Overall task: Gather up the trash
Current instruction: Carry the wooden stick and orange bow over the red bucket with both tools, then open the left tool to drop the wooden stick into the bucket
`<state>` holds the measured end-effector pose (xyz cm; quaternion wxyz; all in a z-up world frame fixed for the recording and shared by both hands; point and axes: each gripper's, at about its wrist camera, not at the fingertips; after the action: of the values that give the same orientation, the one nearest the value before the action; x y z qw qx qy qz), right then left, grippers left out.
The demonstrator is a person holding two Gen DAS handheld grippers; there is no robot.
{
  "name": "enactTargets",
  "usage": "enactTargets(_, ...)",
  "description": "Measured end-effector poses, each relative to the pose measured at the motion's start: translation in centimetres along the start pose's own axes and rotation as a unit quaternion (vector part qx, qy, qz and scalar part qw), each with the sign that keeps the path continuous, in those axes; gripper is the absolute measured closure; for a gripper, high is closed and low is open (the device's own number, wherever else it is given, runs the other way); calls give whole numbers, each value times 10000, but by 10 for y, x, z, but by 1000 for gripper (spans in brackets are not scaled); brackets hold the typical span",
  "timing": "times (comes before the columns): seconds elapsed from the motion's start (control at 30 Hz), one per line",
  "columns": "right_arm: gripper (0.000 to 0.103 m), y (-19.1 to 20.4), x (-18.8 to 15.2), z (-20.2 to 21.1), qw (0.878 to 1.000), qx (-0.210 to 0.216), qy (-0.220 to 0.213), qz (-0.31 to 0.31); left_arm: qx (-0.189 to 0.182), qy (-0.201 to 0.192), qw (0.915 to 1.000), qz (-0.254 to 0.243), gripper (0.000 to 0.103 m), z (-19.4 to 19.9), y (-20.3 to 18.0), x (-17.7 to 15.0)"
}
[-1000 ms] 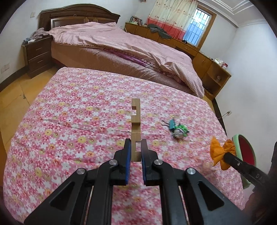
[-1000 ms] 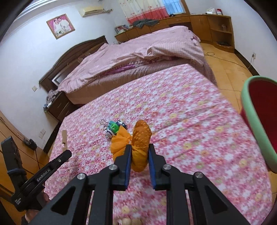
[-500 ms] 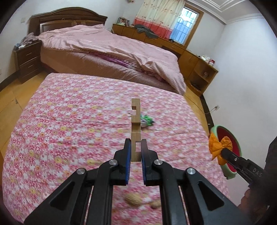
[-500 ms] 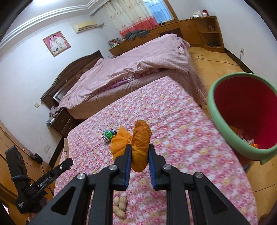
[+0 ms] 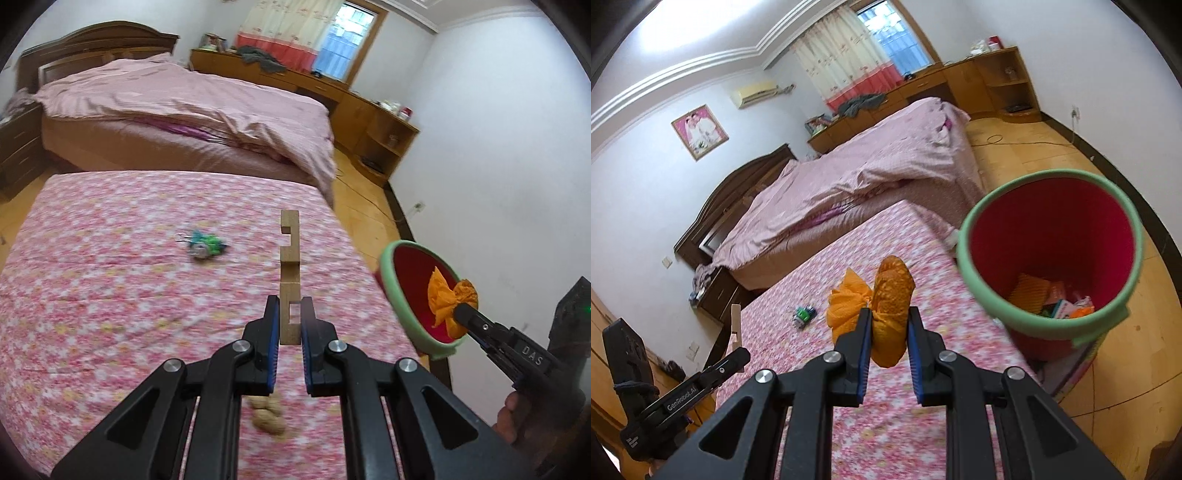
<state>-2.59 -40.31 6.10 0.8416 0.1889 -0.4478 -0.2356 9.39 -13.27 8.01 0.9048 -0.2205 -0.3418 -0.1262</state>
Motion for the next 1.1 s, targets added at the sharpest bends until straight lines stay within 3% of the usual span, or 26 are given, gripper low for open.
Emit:
enactTargets(0.7,83,-102,29,41,9942,-554,-544,-737,-896,462,9908,-904,94,-68,-128,16)
enactTargets(1.1,82,-156,37,33,9902,-871,-507,-972,-956,820,9823,-1387,94,-136,-182,3)
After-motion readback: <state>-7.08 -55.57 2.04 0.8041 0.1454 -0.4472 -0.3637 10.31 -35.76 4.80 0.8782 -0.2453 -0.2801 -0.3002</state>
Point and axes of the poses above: each gripper's, at about its wrist camera, not at the fingertips, and z roughly against the way its jaws point, y to its left, x to its top, and after that the axes turned 4 degrees about x, right-handed
